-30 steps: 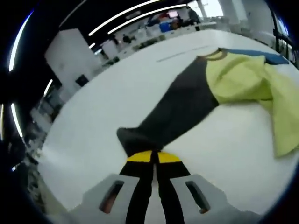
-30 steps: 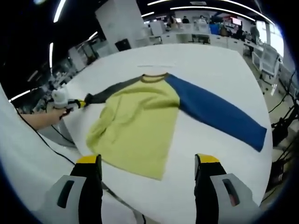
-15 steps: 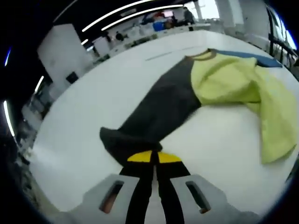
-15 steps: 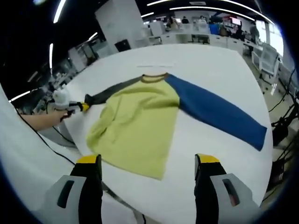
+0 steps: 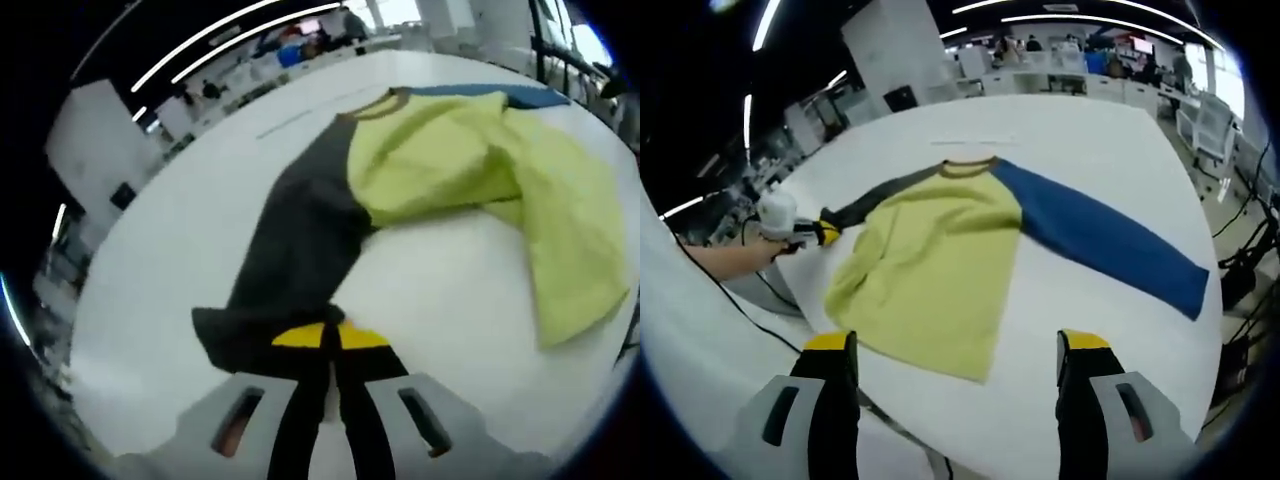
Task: Fold the garment on the visible template until the final outline fits inside the template.
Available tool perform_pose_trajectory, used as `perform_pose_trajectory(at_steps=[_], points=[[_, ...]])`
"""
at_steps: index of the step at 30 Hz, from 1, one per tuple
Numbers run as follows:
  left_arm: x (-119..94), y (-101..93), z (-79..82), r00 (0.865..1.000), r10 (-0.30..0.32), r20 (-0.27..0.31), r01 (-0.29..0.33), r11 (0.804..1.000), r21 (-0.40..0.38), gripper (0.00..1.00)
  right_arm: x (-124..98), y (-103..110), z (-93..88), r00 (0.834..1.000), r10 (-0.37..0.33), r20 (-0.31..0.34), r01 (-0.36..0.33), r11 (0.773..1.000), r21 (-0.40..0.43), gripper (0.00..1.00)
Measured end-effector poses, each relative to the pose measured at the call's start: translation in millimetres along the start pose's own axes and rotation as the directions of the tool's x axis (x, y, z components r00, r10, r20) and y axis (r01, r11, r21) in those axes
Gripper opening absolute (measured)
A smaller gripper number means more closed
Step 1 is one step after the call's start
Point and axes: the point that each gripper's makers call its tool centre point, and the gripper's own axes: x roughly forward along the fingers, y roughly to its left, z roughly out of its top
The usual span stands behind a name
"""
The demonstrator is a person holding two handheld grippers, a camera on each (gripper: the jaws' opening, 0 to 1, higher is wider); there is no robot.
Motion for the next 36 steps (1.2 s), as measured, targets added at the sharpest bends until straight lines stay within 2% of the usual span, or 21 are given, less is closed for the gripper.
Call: perform_pose_trajectory(at_steps=[4,8,15,27,36], points=[[-1,-0.1,0.3,1.0,-0.003,0.006,0.003,1.0,-0.018,0.0,1,1,-0.3,1.0,0.002,0.001,-0.002,1.0,0.0,0.81],[-5,-2.3,3.4,0.999,-0.021,0.026,0.022,0.999,-0.05,0.1,2,2,1.2,1.0,0.005,0.003,-0.005,1.0,-0.001,0.81],[-13,-2.2,2.3,0.998,-0.024,0.06,0.028,0.998,-0.062,0.2,6,5,2.1,1.0,0.013,-0.001,-0.013,1.0,-0.007,0.81],[-25,25.6,-10.8,0.997,0.028,0.071,-0.016,0.986,-0.165,0.28,17,10,14.7,0.999,0.036,-0.004,-0.036,0.999,-0.032,0.81],[-35,35.8,-11.0,0.994,0.057,0.094,-0.038,0.98,-0.198,0.32,23,13,19.3,0.999,0.048,-0.011,-0.049,0.998,-0.046,0.81]])
